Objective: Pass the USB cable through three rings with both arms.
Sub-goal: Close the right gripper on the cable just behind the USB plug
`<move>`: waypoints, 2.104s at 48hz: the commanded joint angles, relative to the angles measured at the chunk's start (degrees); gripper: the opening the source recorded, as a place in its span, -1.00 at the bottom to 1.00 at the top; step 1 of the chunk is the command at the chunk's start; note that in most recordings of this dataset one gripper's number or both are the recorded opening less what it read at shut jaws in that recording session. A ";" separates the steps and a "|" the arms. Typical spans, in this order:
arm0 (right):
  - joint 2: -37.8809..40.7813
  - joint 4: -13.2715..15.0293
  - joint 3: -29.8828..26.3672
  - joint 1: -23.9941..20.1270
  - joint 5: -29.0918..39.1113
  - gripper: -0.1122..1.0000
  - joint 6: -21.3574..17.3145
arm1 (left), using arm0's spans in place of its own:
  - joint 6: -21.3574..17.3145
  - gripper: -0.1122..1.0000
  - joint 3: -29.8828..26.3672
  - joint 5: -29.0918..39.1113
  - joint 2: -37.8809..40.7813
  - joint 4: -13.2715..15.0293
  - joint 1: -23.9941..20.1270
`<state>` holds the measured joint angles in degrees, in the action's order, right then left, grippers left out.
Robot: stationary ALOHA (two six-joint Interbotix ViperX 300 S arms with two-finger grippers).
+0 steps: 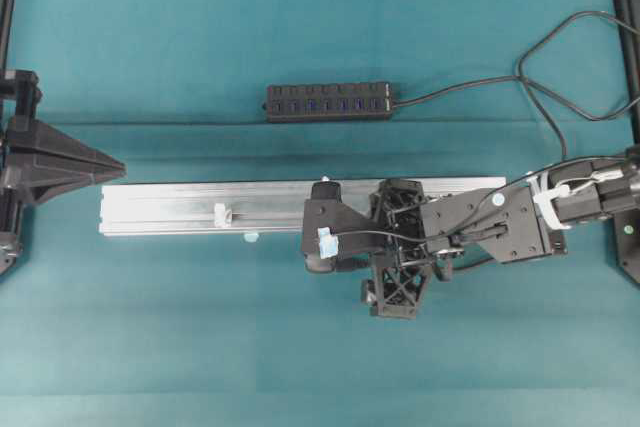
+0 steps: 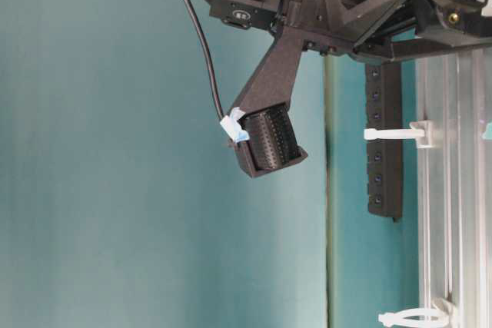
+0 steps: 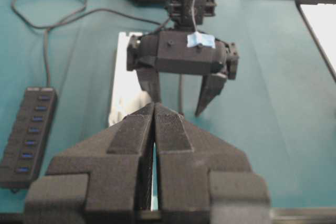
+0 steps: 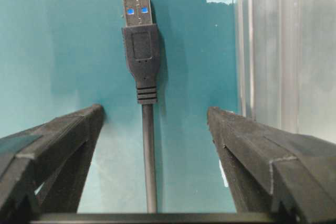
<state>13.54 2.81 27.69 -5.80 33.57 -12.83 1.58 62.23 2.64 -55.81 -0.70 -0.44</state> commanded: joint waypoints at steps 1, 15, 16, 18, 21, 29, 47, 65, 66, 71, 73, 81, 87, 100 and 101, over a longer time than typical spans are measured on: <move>0.62 0.26 -0.26 0.35 0.18 0.20 0.44 | -0.09 -0.76 -1.49 -0.26 0.44 -0.09 -0.18; 0.79 0.18 0.09 0.35 0.79 0.20 0.35 | -0.18 -0.76 -1.58 -0.26 0.70 -0.09 -0.18; 0.79 0.18 0.09 0.35 0.88 0.20 0.35 | -0.18 -0.76 -1.58 -0.26 0.70 -0.09 -0.09; 0.97 0.18 0.09 0.44 1.05 0.20 0.35 | -0.18 -0.76 -1.58 -0.26 0.70 -0.09 -0.09; 1.14 0.18 0.09 0.35 1.32 0.20 0.35 | -0.26 -0.76 -1.58 -0.26 0.70 -0.09 -0.09; 1.58 0.18 0.09 0.35 1.32 0.20 0.35 | -0.26 -0.76 -1.58 -0.26 0.70 -0.09 -0.18; 2.11 0.18 0.00 0.35 1.14 0.20 0.35 | -0.26 -0.76 -1.58 -0.26 0.62 -0.09 -0.26; 2.11 0.18 -0.18 0.00 1.58 -0.16 0.26 | -0.26 -0.76 -1.49 -0.26 0.44 -0.09 -0.26; 2.20 0.18 -0.26 -0.09 1.58 -0.22 0.26 | -0.26 -0.76 -1.49 -0.26 0.44 -0.09 -0.26; 2.29 0.18 -0.44 -0.18 1.85 -0.51 0.26 | -0.26 -0.76 -1.49 -0.26 0.35 -0.09 -0.35; 2.37 0.18 -0.53 -0.18 1.93 -0.57 0.26 | -0.26 -0.76 -1.49 -0.26 0.35 -0.09 -0.35; 2.55 0.18 -1.14 -0.18 2.29 -0.66 0.35 | -0.26 -0.76 -1.49 -0.26 0.26 -0.09 -0.35; 2.55 0.18 -1.32 0.00 3.60 -0.74 0.35 | -0.26 -0.76 -1.49 -0.26 0.26 -0.18 -0.35; 2.20 0.18 -1.58 0.09 4.66 -0.84 1.23 | -0.26 -0.76 -1.58 -0.26 0.26 -0.09 -0.62; 2.11 0.18 -1.58 0.00 4.66 -0.85 1.49 | -0.26 -0.76 -1.58 -0.26 0.26 -0.09 -0.62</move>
<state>14.77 2.72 25.84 -6.68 37.53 -12.74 1.41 62.23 2.64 -55.81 -0.70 -0.88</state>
